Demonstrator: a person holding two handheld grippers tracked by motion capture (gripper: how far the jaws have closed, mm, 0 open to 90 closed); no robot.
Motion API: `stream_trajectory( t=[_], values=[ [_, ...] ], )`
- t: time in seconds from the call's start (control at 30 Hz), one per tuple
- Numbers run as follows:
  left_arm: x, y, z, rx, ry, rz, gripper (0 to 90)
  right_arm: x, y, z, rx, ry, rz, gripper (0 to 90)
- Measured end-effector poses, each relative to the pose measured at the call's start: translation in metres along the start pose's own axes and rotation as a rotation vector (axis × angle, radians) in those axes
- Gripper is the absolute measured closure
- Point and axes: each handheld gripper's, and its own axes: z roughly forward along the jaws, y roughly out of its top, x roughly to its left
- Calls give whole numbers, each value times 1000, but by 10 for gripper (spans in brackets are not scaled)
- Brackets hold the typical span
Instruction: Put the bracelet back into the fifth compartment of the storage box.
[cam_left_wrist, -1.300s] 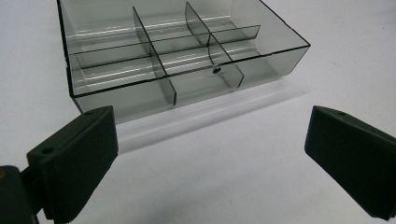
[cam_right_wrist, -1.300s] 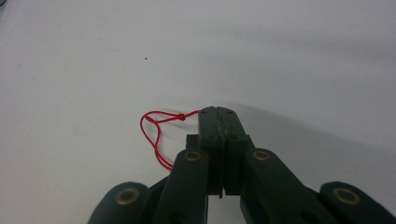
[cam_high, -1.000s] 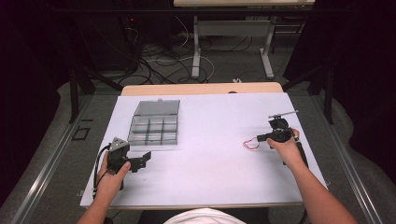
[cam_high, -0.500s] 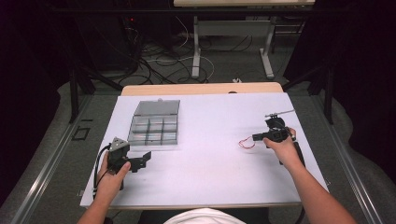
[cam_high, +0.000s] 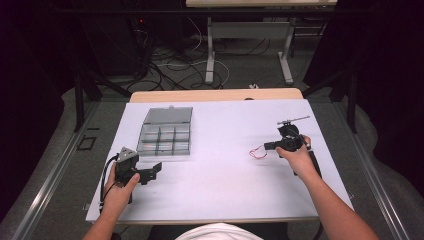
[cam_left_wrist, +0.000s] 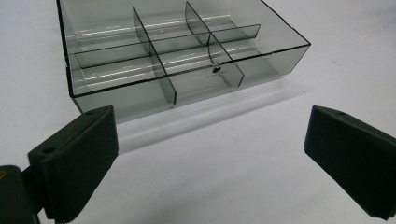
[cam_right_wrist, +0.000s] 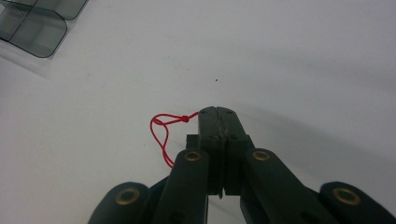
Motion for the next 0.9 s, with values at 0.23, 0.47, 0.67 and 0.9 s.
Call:
stream_trajectory(
  t=[0.23,0.47,0.67,0.9],
  values=[
    [0,0,0,1,0,1,31,7,3,5,-3,23,-10,900],
    [0,0,0,1,0,1,32,15,5,10,-3,28,-19,900],
    [0,0,0,1,2,2,32,26,11,16,-6,50,-36,900],
    [0,0,0,-1,0,1,32,39,15,23,2,69,-54,900]
  ],
)
